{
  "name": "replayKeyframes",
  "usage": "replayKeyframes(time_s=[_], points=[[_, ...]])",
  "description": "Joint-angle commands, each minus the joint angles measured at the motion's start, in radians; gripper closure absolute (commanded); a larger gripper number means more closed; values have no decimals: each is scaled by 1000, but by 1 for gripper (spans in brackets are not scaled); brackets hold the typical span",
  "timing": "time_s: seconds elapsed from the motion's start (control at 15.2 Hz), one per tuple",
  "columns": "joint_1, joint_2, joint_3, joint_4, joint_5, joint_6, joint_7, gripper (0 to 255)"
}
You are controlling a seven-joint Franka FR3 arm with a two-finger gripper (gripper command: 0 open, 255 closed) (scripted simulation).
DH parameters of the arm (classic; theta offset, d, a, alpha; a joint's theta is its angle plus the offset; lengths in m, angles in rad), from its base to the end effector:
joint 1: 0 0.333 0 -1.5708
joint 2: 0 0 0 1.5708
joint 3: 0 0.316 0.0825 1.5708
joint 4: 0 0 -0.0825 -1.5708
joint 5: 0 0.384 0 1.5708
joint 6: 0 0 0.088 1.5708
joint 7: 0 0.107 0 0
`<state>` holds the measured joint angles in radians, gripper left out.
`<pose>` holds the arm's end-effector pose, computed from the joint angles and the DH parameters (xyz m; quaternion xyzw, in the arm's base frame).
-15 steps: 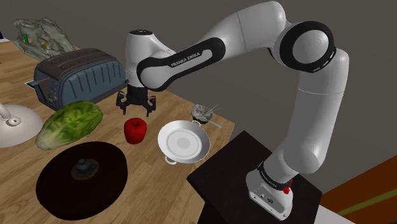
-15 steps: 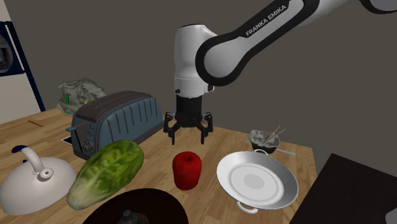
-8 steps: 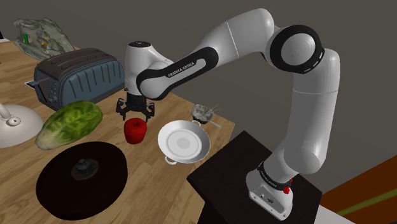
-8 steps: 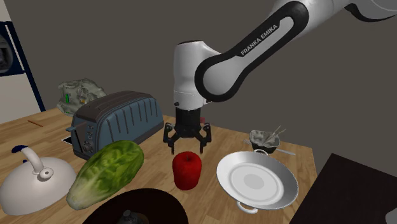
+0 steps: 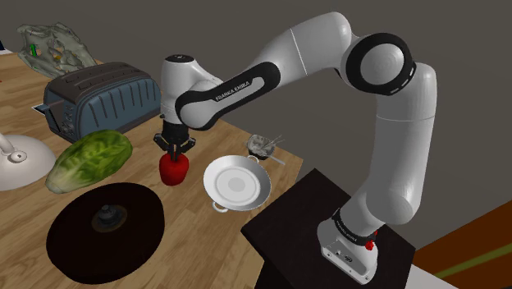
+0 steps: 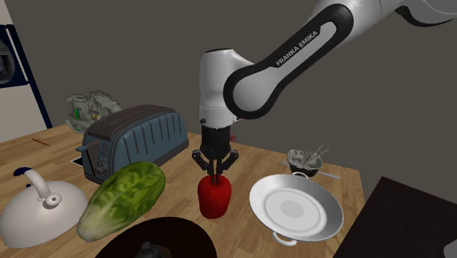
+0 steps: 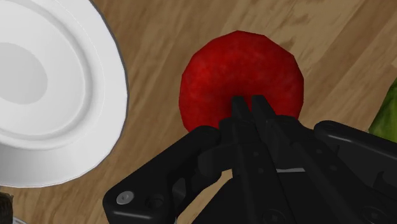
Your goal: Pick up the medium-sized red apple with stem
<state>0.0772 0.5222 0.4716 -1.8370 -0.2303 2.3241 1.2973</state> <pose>0.5649 0.3147 0.2738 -0.9471 0.3192 0.0133 0.0305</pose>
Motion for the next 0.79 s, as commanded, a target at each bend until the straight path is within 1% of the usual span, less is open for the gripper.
replayKeyframes(time_s=[0.0, 0.13, 0.73], points=[[0, 0, 0, 0, 0, 0, 0, 255], [-2, -3, 1, -5, 1, 1, -1, 255], [-21, -75, 28, 19, 42, -89, -22, 255]])
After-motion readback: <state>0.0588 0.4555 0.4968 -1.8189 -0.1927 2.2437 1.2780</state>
